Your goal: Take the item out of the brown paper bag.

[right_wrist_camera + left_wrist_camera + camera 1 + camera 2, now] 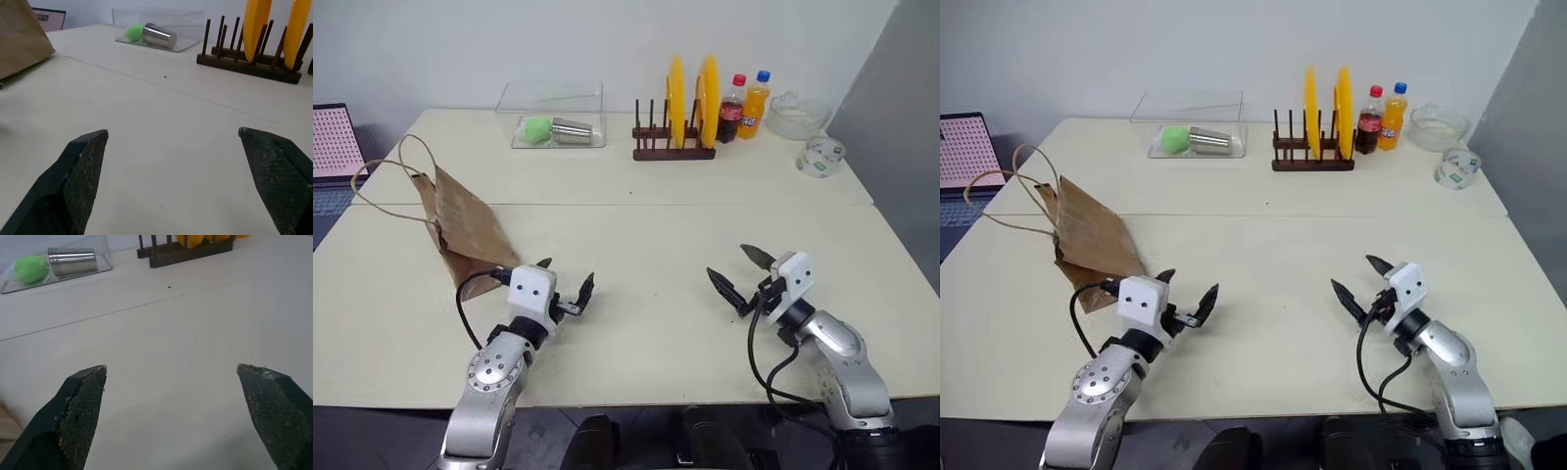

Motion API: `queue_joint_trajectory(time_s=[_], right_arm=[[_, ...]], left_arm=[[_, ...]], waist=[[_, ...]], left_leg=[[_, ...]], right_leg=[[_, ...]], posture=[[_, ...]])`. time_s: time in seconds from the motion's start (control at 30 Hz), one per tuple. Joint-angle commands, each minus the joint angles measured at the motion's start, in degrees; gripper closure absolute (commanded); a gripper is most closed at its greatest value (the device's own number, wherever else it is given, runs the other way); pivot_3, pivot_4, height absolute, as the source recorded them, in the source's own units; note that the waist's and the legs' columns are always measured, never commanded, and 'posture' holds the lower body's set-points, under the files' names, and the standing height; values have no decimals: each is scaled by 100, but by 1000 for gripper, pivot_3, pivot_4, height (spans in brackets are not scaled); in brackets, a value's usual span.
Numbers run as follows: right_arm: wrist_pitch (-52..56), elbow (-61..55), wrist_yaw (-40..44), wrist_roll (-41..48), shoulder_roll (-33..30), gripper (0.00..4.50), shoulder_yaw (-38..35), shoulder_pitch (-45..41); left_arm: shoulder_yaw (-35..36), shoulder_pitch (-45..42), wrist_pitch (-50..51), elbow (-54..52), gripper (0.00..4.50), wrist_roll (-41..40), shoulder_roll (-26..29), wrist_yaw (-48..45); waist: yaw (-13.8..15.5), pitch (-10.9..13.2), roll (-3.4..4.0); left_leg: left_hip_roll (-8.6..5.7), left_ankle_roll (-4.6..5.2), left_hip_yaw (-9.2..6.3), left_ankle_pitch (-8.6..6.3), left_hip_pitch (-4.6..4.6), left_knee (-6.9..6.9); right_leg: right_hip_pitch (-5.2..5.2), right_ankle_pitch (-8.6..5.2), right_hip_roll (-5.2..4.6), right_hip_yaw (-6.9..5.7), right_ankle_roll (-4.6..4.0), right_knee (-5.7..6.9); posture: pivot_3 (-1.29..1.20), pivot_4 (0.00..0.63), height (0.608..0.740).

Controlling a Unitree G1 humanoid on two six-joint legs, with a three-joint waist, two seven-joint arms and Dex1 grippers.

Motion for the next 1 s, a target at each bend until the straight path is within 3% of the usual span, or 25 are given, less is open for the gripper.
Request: queue_joint_trajectory(time_s=[0.03, 0.27, 0.47, 0.63, 0.83, 1.0], right_arm=[[114, -204, 289, 253, -133, 0, 73, -427], [1473, -510, 1046, 1125, -562, 0, 381, -1560], [2569, -591, 1686, 1897, -936, 0, 510, -2479], [2830, -461, 2153, 2053, -1132, 0, 609, -2856], [3000, -349, 2659, 1895, -1426, 0, 922, -3552], [3301, -202, 2727, 1947, -1445, 0, 987, -4050]], left_arm=[[301, 100, 97, -676, 20, 28, -177, 385], [1338, 177, 1304, -1933, 20, -405, -652, 1214], [2730, -477, 2626, -2388, 20, -1254, -73, 1264], [3545, -1558, 3970, -1863, 20, -1802, 485, 1526], [3604, -2854, 4981, -744, 20, -1888, 896, 1702], [3479, -3279, 5186, -142, 20, -1770, 1052, 1702]], waist=[[0, 0, 0], [5, 0, -1], [3, 0, -4], [21, 1, -8], [3, 3, -11], [-3, 3, -11]], left_leg=[[0, 0, 0, 0, 0, 0], [0, 0, -5, 0, -1, 1], [0, 0, -12, 0, 1, 3], [-4, 0, -17, 0, -4, 9], [-4, -1, -17, 1, 0, 8], [-3, -3, -15, 1, -3, 5]], right_leg=[[0, 0, 0, 0, 0, 0], [1, 0, 0, -5, 0, 1], [4, 0, 3, -12, 0, 3], [6, 1, 2, -16, 0, 1], [6, 1, 2, -16, 1, 6], [0, 5, 0, -10, -6, 9]], posture=[[0, 150, 740], [0, 150, 740], [0, 150, 740], [0, 150, 740], [0, 150, 740], [0, 150, 740]])
